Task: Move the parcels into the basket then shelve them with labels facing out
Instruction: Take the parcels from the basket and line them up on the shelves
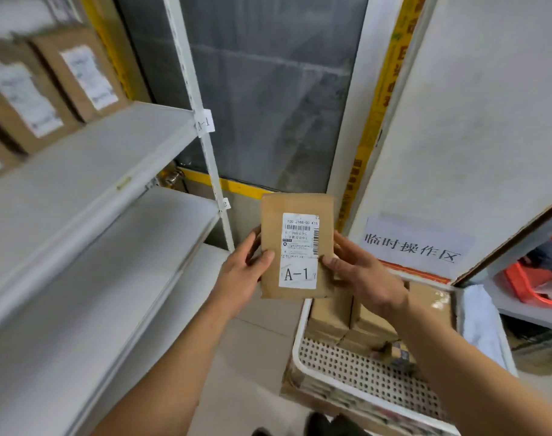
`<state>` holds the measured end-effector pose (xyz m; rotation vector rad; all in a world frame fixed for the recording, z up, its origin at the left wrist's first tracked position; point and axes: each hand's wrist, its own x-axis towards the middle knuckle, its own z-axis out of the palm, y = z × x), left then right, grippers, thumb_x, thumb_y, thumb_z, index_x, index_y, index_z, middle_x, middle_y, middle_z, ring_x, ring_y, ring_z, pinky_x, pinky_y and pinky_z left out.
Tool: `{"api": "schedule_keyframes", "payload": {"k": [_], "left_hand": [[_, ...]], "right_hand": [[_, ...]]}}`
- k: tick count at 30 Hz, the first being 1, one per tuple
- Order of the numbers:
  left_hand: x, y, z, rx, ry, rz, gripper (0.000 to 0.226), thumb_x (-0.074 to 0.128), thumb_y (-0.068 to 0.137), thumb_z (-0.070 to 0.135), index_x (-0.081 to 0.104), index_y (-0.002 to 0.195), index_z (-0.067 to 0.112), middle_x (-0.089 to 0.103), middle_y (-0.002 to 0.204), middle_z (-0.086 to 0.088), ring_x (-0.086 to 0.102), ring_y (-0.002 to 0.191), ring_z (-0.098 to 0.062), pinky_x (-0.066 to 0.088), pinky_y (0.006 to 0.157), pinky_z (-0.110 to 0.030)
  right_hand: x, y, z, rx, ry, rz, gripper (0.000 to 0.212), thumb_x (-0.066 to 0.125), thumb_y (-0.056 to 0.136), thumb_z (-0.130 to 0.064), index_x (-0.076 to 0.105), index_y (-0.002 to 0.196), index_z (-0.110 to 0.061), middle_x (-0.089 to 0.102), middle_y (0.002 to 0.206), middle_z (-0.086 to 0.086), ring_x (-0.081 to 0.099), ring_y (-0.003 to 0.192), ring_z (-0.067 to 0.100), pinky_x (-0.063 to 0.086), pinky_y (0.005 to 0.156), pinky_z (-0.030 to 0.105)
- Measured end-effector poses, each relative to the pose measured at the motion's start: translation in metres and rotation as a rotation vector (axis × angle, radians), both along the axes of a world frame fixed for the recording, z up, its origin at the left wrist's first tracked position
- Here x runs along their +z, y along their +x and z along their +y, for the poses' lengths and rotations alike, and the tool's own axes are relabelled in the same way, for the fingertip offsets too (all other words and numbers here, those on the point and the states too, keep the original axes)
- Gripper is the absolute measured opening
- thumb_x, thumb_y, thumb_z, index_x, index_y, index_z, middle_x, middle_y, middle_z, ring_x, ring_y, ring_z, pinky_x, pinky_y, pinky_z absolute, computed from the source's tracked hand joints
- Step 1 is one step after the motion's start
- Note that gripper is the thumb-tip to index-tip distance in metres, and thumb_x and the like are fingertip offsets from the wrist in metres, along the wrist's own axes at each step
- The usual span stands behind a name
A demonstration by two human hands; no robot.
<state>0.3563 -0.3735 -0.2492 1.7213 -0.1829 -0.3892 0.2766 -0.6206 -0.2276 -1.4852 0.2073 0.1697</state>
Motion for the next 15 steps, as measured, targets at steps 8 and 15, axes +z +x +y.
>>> {"api": "schedule_keyframes", "payload": {"k": [8, 15], "left_hand": [[0.043, -0.024, 0.072, 0.303, -0.033, -0.160, 0.056, 0.062, 0.103, 0.042, 0.042, 0.154, 0.052, 0.060, 0.149, 0.019, 0.057, 0.138, -0.014, 0.046, 0.116, -0.054], [0.090, -0.073, 0.127, 0.578, 0.025, -0.314, 0.052, 0.053, 0.111, 0.017, 0.042, 0.160, 0.029, 0.061, 0.150, 0.006, 0.059, 0.138, -0.020, 0.045, 0.116, -0.056]], "right_hand": [[0.038, 0.051, 0.076, 0.231, -0.095, -0.168, 0.059, 0.061, 0.106, -0.020, 0.042, 0.158, -0.041, 0.065, 0.142, -0.020, 0.060, 0.132, 0.000, 0.048, 0.116, 0.043], [0.071, 0.078, 0.141, 0.463, -0.073, -0.258, 0.060, 0.067, 0.102, -0.028, 0.046, 0.149, -0.057, 0.063, 0.139, -0.031, 0.062, 0.121, -0.011, 0.046, 0.118, 0.040]]}}
